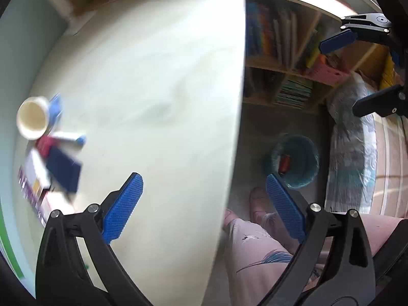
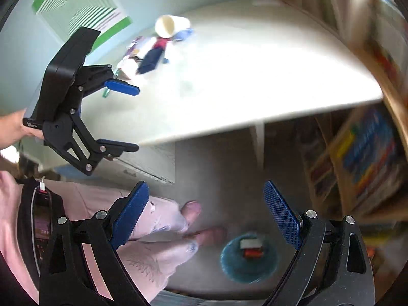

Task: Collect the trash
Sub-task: 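Move both open tools back over the table, then grasp the DARLIE toothbrush package with the left tool while the right tool grasps the navy box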

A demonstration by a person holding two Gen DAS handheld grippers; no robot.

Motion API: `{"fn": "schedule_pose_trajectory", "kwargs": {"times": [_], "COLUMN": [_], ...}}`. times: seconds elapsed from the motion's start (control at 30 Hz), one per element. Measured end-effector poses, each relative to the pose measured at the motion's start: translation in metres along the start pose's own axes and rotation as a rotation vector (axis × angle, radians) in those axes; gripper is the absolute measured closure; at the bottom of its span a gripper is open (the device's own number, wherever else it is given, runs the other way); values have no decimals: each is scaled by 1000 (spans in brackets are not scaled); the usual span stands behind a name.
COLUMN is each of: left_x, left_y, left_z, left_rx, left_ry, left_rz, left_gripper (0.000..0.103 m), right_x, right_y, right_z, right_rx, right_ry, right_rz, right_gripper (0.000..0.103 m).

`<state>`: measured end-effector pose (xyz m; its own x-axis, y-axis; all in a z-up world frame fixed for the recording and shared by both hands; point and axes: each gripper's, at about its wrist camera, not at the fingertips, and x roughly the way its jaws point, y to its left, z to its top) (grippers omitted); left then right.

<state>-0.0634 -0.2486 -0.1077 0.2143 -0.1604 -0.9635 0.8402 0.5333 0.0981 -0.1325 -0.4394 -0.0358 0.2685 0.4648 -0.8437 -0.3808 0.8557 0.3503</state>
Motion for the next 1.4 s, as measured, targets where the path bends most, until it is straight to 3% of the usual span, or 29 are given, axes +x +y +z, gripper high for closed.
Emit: {"fn": "schedule_pose_trajectory", "kwargs": {"times": [0.33,0.6,0.87,1.0,1.4], "left_x": [-21,-38,-34,-24,-8], "left_y": [95,166,222,236,255], "left_z": [-61,-117,-159,-171,-164], "left_rx": [-266,-380,-470,-505,-543], "left_ry": [-18,-10,-14,-8,-2], "left_rz": [104,163,170,183,145], "left_gripper": [8,8,8,8,8], "right_x": [37,71,112,133,188], "right_y": [61,109,142,153,159], "right_z": [87,148,187,204,244], "right_rx": [-233,-330,-357,-380,-422], "right_ry": [49,69,95,108,218], "right_rz": [-5,13,5,-60,-28], "right_gripper": [12,12,12,12,14]}}
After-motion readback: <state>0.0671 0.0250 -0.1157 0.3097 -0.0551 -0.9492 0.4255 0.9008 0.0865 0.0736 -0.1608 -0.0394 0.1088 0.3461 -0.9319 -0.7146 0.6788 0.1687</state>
